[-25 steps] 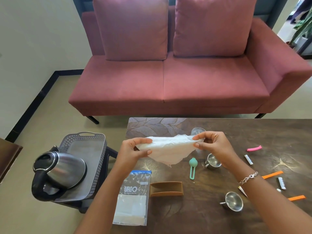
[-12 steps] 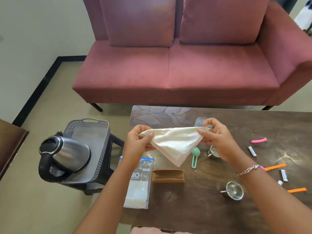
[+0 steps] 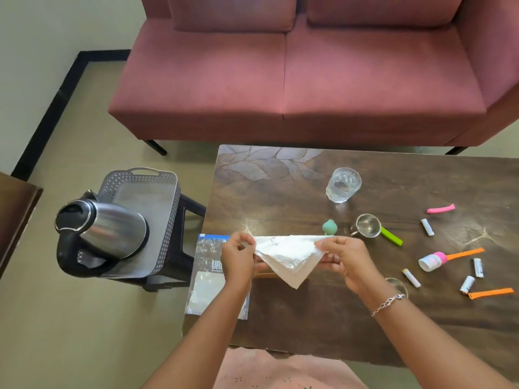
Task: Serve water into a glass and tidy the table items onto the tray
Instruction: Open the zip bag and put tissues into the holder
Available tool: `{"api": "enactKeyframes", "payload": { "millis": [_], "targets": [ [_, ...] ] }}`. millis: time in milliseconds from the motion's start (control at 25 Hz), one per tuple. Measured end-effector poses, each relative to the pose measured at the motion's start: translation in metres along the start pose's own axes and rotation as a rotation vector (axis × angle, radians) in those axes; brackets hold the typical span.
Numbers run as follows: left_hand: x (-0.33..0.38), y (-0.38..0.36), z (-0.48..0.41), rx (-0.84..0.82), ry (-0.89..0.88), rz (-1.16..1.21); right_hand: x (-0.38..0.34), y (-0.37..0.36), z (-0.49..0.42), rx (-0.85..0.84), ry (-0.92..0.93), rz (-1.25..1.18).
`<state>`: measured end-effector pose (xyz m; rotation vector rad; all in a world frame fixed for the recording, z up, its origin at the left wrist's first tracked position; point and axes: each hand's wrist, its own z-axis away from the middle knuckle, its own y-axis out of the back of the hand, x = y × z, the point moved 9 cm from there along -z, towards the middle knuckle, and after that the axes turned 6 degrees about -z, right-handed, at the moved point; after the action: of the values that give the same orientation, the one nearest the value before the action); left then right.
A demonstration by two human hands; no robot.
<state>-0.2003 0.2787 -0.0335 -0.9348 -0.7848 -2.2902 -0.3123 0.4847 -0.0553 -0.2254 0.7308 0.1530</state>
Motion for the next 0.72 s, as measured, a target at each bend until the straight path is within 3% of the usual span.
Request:
{"api": "enactKeyframes", "payload": {
  "millis": [320,720],
  "targets": [
    [-0.082,-0.036,-0.029,-0.229,0.431,-0.060,0.095,0.014,-0.036,0.162,-0.317,-0.109],
    [-0.118,-0.051,-0.071,-0.285,0.588,-0.178,0.131,0.016,-0.080,0.212,-0.512,-0.086]
  ]
}}
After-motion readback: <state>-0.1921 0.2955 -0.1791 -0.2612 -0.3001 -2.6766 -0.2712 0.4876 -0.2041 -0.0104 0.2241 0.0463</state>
